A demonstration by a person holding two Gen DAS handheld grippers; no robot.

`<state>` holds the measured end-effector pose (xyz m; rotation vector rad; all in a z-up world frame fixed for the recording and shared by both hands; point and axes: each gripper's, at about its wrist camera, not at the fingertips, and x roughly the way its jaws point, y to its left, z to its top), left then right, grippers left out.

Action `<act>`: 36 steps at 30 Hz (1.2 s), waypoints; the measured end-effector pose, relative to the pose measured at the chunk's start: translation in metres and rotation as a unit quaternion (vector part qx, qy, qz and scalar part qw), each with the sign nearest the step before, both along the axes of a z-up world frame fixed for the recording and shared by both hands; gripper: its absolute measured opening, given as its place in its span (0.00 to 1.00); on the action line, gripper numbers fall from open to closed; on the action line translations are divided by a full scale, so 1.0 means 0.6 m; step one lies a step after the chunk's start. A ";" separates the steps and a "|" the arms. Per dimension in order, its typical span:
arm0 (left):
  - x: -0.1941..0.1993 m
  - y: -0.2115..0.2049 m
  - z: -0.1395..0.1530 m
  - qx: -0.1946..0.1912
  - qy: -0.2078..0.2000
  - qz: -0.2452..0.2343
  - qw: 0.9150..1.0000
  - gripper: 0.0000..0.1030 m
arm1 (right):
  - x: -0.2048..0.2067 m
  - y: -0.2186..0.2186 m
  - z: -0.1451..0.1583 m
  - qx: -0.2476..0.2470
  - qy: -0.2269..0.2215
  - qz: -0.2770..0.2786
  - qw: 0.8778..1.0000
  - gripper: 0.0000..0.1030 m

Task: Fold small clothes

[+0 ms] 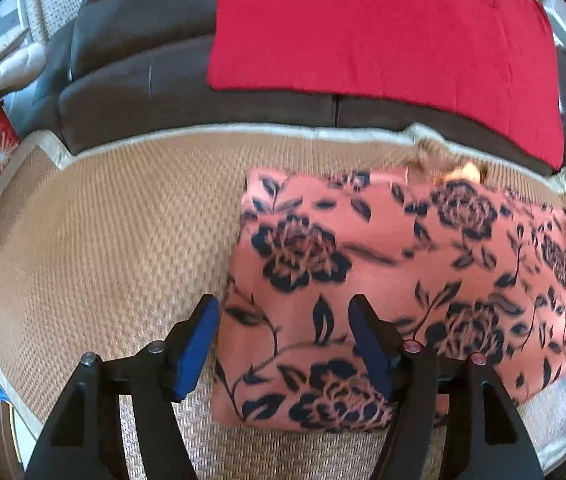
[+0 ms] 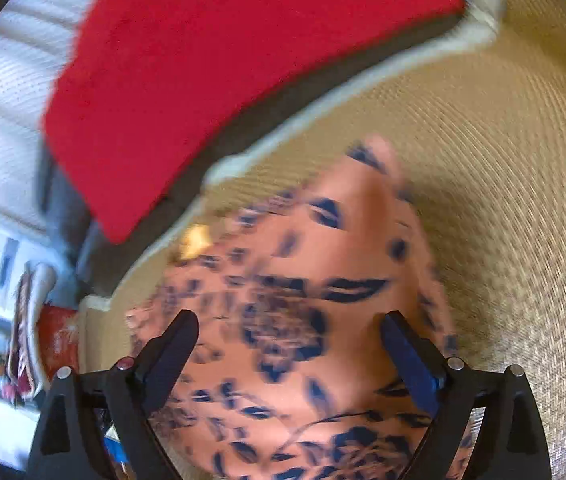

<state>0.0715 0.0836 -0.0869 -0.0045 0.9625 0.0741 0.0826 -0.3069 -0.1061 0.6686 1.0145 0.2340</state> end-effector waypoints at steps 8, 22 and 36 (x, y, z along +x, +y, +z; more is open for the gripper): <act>-0.047 -0.026 0.024 -0.036 -0.034 -0.016 0.999 0.67 | -0.131 0.028 0.005 0.072 -0.041 -0.023 0.996 0.92; -0.094 -0.051 -0.043 -0.042 0.009 -0.010 0.999 0.67 | -0.234 -0.066 -0.108 0.188 0.034 -0.164 0.968 0.93; -0.103 -0.071 -0.040 -0.040 -0.007 -0.002 0.999 0.67 | -0.192 -0.087 -0.105 0.193 0.029 -0.191 0.962 0.93</act>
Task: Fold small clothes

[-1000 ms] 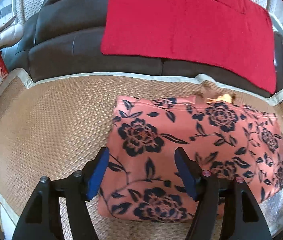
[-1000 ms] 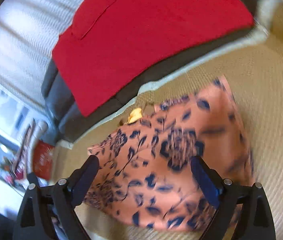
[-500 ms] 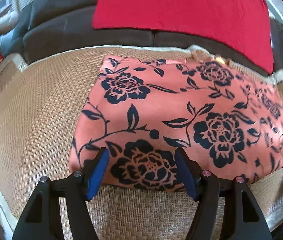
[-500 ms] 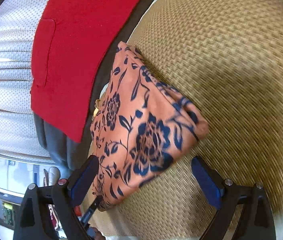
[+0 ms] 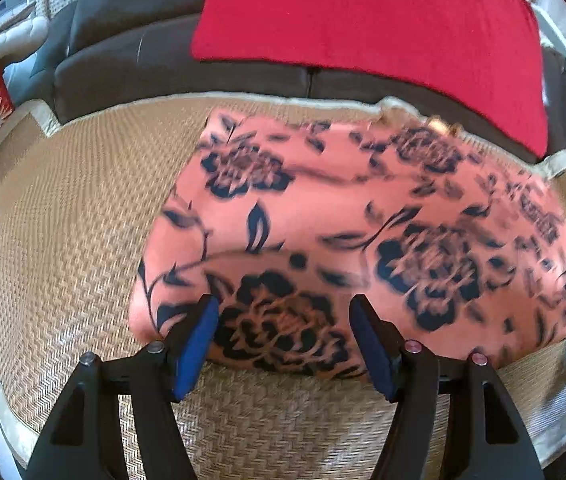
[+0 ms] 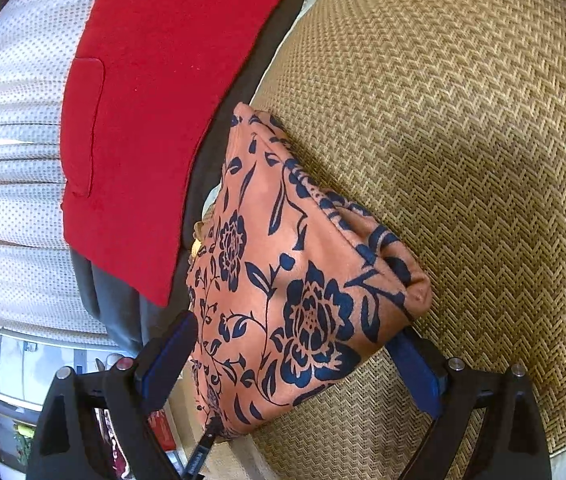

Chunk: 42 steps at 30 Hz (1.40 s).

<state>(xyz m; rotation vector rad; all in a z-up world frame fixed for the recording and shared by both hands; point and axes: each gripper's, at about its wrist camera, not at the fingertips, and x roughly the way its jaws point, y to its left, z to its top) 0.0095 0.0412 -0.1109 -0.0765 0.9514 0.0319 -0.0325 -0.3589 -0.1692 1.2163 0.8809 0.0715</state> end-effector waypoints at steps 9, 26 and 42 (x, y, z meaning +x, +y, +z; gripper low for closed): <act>0.054 -0.097 0.003 0.000 -0.011 -0.059 0.998 0.67 | 0.000 -0.008 0.022 -0.022 0.001 -0.007 1.000 0.93; 0.069 -0.112 0.005 -0.020 -0.001 -0.049 0.999 0.74 | 0.023 0.022 0.028 -0.054 0.031 -0.033 0.998 0.76; 0.078 -0.147 -0.008 0.012 0.017 -0.060 0.998 0.75 | -0.022 0.004 0.015 -0.054 0.034 -0.038 0.997 0.75</act>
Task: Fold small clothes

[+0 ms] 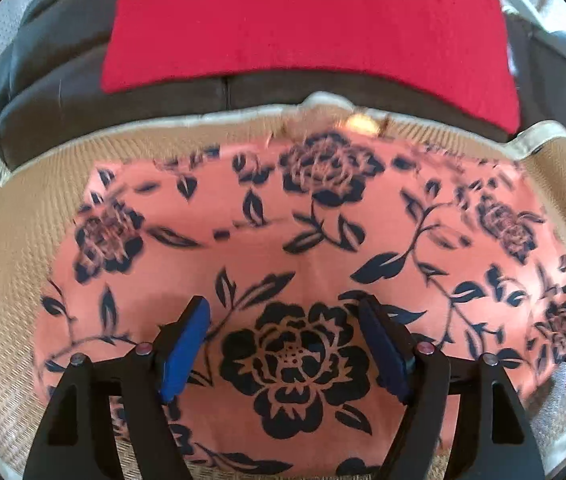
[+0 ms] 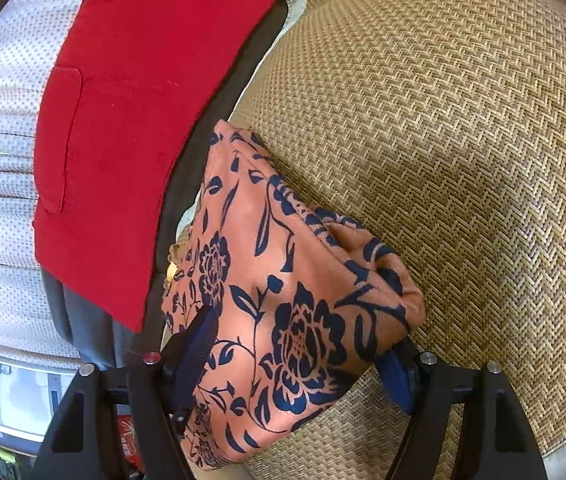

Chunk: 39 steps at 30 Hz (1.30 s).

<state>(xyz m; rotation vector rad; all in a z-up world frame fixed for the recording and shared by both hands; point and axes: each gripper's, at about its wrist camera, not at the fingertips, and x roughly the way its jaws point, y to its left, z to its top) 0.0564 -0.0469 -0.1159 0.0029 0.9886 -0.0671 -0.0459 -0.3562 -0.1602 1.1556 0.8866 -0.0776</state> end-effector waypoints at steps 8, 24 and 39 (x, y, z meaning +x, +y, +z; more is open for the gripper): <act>0.009 0.010 -0.006 -0.014 0.006 0.008 1.000 0.76 | 0.039 0.006 0.002 -0.044 0.021 0.020 0.999 0.19; -0.013 -0.014 -0.001 0.013 -0.003 -0.039 0.999 0.78 | 0.003 -0.037 0.076 -0.159 -0.030 0.092 0.982 0.80; -0.020 -0.022 -0.021 0.040 -0.020 -0.031 0.999 0.87 | 0.327 -0.043 0.018 -0.148 0.007 0.300 0.942 0.27</act>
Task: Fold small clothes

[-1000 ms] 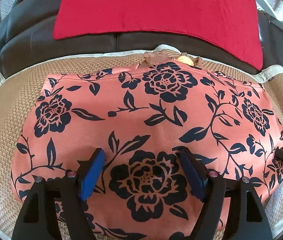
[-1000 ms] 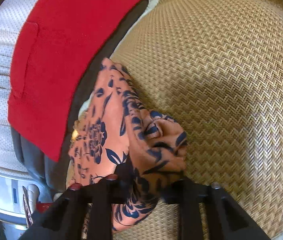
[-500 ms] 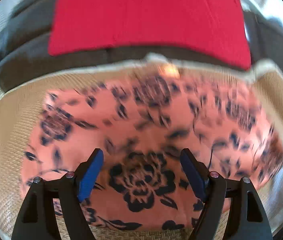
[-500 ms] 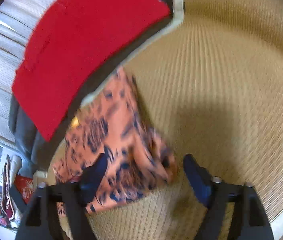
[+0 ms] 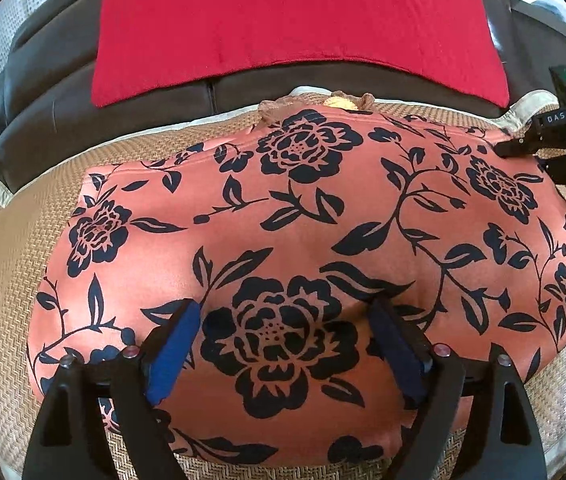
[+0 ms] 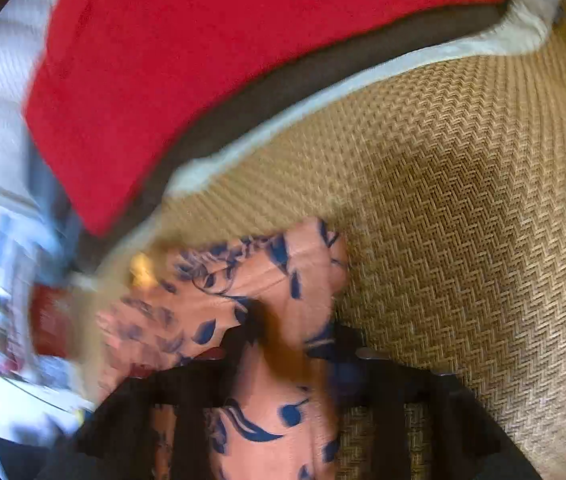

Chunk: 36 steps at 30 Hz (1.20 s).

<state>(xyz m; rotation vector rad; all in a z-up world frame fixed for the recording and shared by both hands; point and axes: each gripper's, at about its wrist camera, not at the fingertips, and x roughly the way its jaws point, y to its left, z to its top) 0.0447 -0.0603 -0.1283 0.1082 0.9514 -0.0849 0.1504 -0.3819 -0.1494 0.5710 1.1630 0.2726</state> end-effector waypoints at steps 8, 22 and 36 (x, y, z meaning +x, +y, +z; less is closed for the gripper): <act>0.001 0.003 -0.001 -0.002 0.003 -0.003 1.000 0.89 | -0.047 0.031 0.053 -0.067 -0.045 -0.032 0.996 0.74; -0.023 0.029 0.041 -0.028 0.001 0.012 1.000 0.88 | -0.264 0.103 0.020 0.097 -0.009 -0.020 0.995 0.77; -0.080 0.291 -0.018 -0.041 0.070 0.166 0.983 0.43 | -0.284 0.143 0.048 0.045 -0.063 -0.043 0.996 0.84</act>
